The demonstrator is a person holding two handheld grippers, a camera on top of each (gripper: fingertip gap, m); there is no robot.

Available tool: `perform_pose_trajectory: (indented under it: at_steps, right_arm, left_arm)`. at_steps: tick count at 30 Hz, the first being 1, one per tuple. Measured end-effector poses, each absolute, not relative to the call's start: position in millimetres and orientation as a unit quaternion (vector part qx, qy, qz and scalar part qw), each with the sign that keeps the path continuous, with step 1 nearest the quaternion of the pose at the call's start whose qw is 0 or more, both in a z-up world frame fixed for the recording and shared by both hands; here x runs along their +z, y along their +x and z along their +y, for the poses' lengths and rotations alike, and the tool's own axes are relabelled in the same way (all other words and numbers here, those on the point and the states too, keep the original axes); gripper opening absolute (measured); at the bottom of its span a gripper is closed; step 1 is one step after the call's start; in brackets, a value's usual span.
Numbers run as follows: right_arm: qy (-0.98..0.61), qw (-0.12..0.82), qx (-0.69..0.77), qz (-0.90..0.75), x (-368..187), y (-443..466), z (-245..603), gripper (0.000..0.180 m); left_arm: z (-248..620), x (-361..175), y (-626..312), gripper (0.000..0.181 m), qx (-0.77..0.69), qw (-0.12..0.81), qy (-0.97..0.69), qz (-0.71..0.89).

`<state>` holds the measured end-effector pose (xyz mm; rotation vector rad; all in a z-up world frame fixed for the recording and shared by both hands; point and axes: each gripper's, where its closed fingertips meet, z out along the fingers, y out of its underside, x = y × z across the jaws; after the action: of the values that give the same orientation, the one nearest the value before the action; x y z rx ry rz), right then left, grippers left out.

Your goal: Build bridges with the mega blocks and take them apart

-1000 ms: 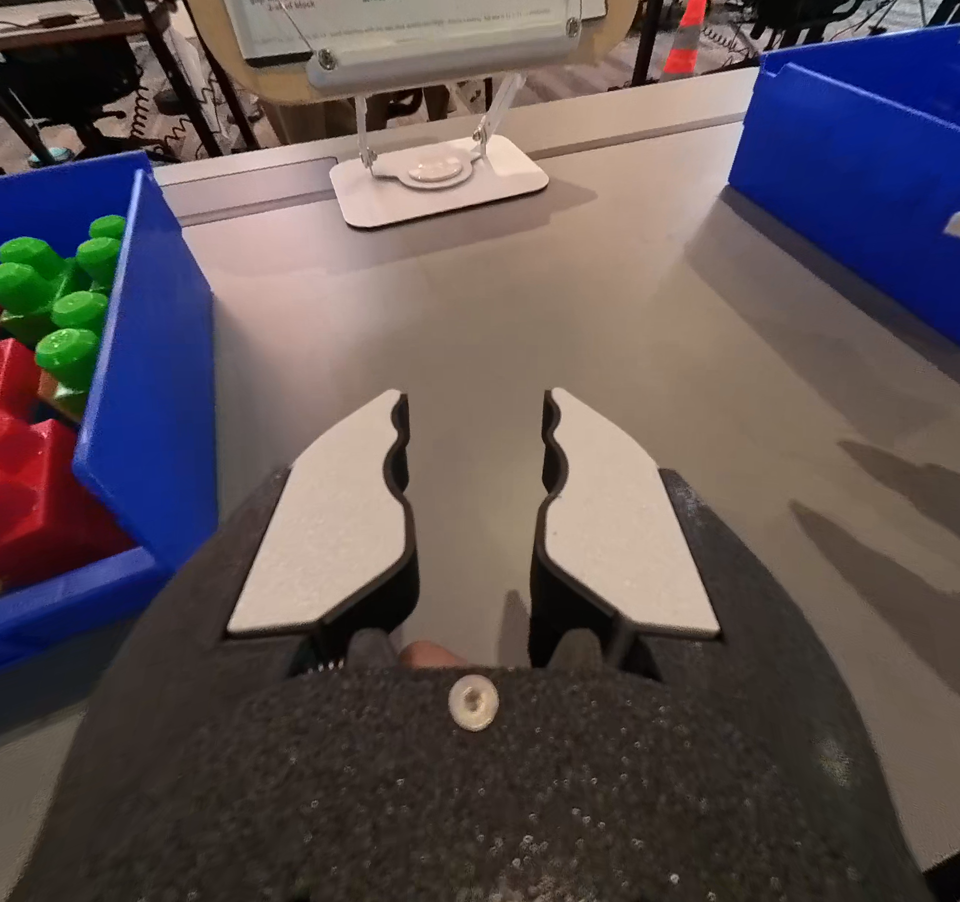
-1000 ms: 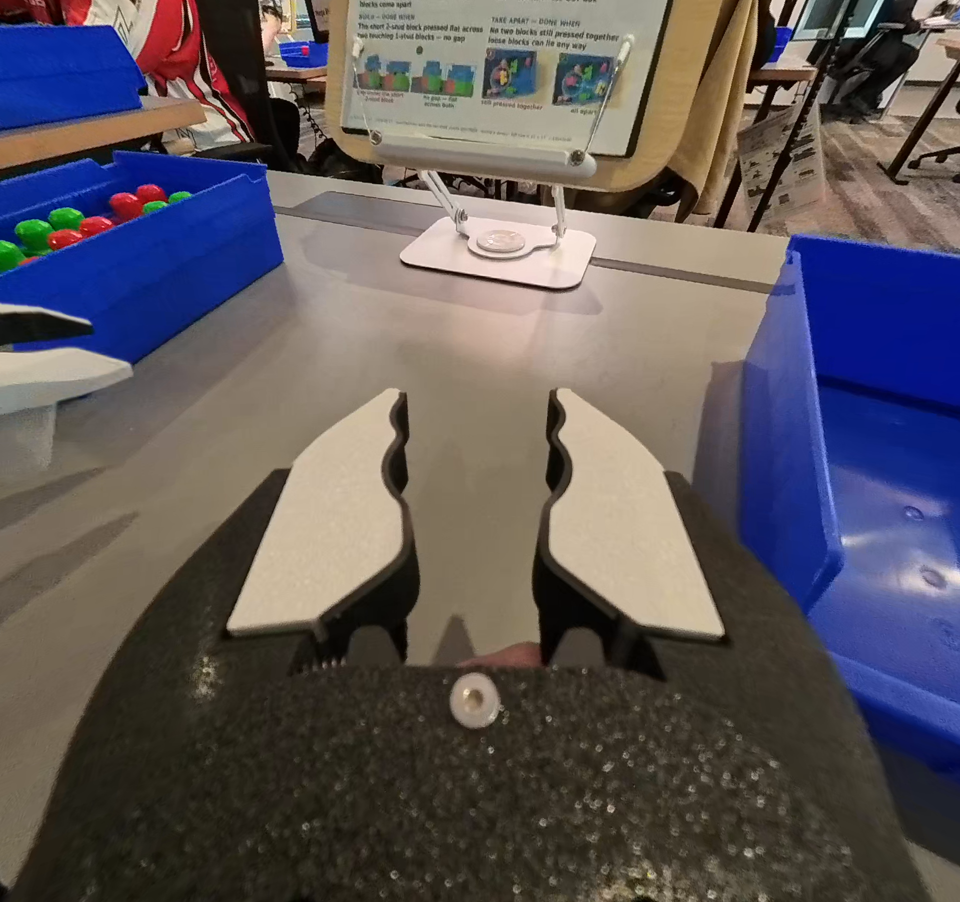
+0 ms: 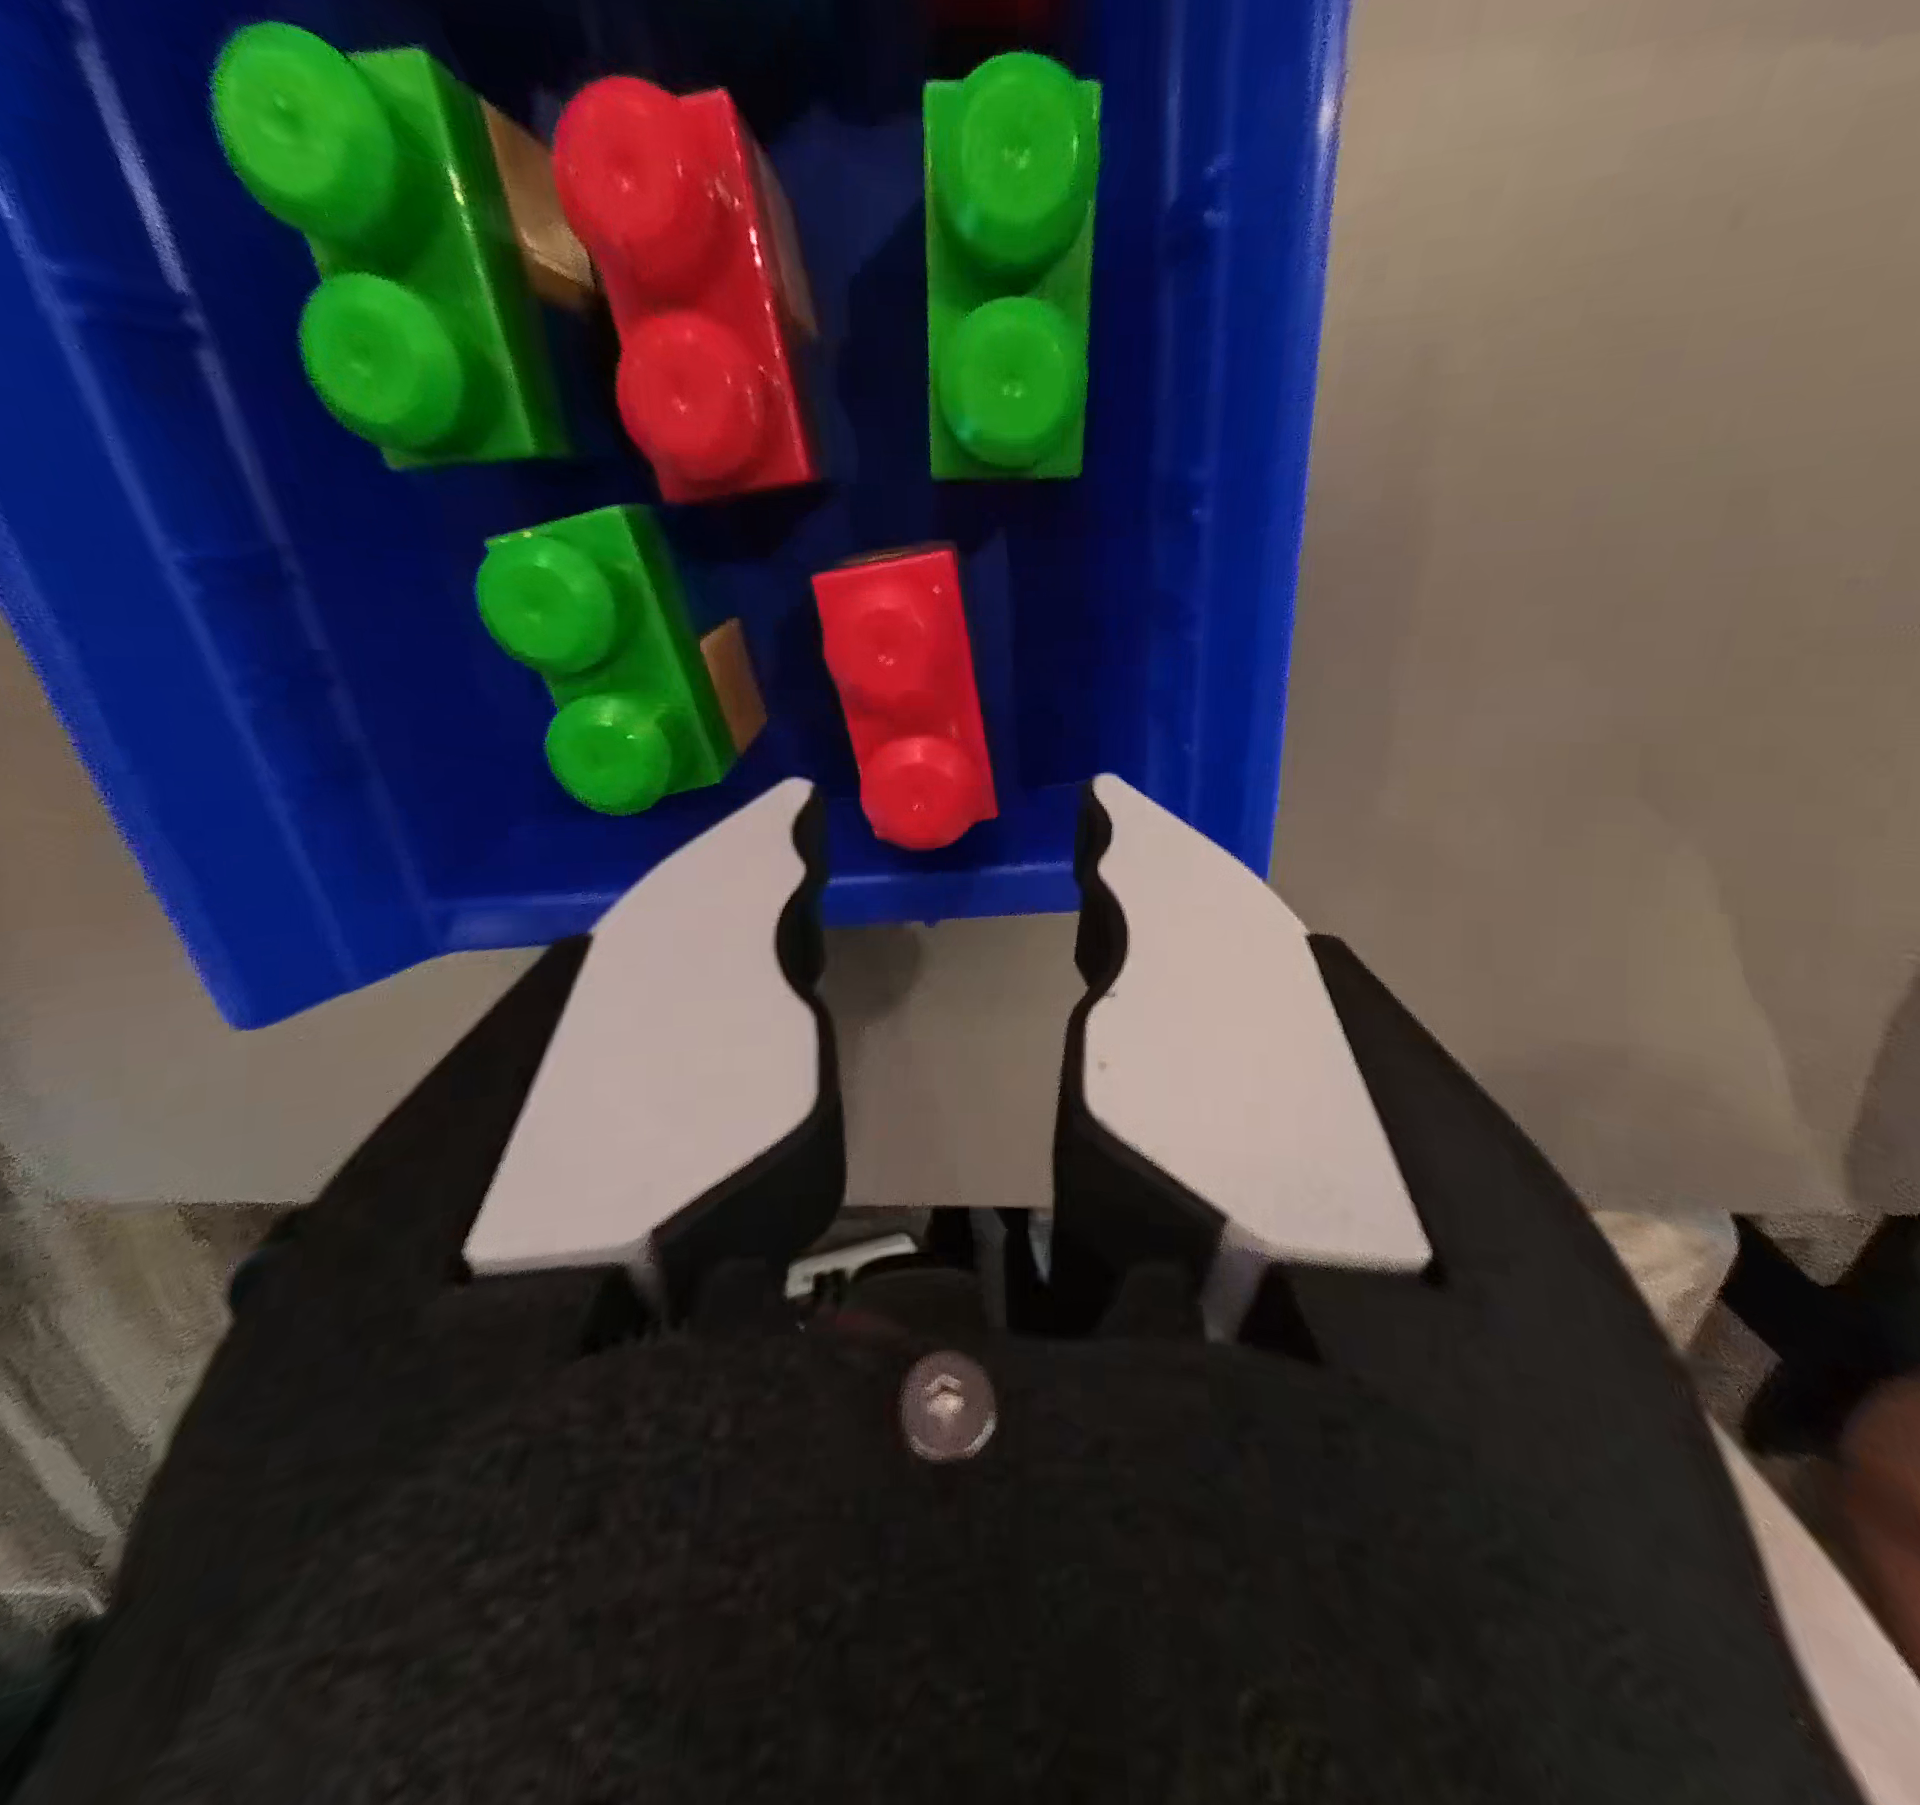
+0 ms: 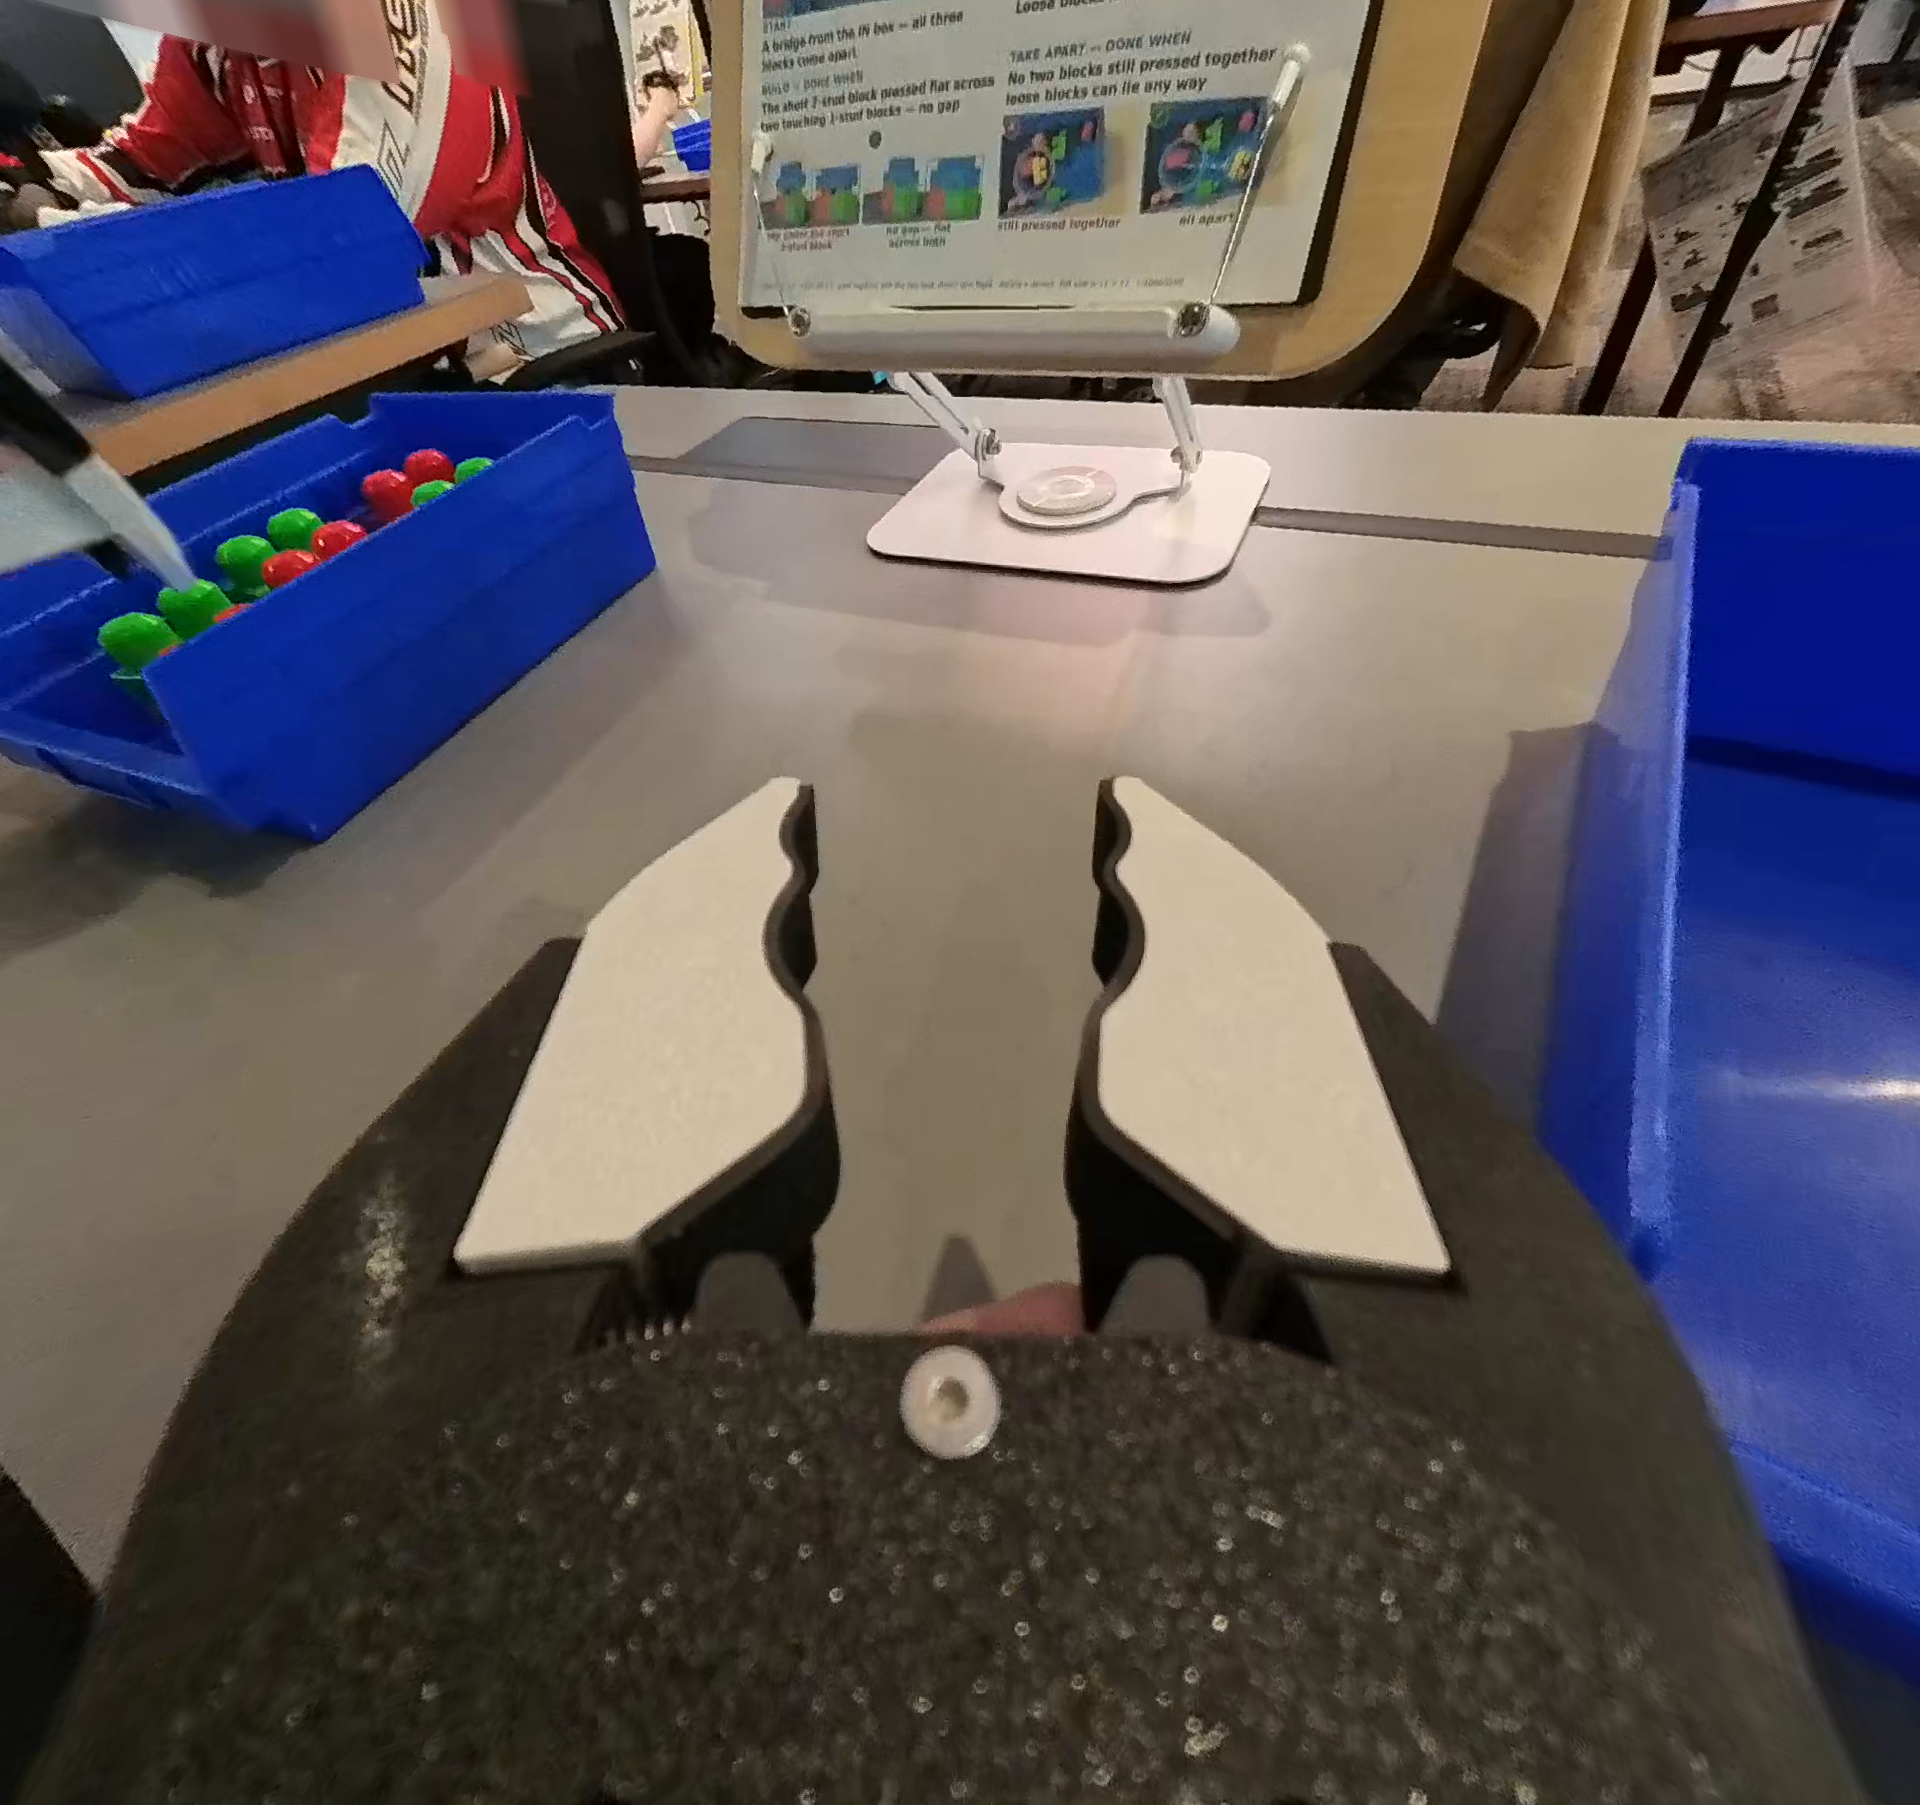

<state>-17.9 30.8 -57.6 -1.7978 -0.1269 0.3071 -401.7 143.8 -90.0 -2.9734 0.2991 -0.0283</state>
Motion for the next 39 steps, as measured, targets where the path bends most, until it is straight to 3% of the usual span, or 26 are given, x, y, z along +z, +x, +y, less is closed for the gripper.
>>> perform_pose_trajectory:
  at_steps: [12,14,18,23,32,35,39]
  right_arm:
    - [-0.778,0.607,0.147,-0.066,-56,-28,29,0.051]
    - [-0.781,0.603,0.146,-0.069,-58,-31,29,0.051]
    - [-0.787,0.595,0.146,-0.076,-65,-35,29,0.051]
    - [-0.791,0.588,0.145,-0.088,-70,-34,27,0.050]
    - [-0.745,0.593,0.283,-0.118,-53,-50,20,0.050]
    - [-0.700,0.580,0.393,-0.142,-34,-73,10,0.050]
    - [-0.632,0.558,0.501,-0.194,-6,-97,-2,0.051]
  left_arm:
    - [145,-147,-407,0.048,-0.035,0.034,-0.998,0.047]
    - [148,-152,-410,0.034,-0.027,0.042,-0.997,0.053]
    - [152,-147,-419,0.034,-0.018,0.055,-0.995,0.086]
    - [159,-106,-419,0.034,-0.087,0.137,-0.974,0.159]
    - [113,38,-347,0.034,-0.392,0.368,-0.773,0.338]
    - [80,55,-302,0.034,-0.492,0.398,-0.666,0.395]
    - [59,36,-240,0.034,-0.558,0.381,-0.595,0.435]
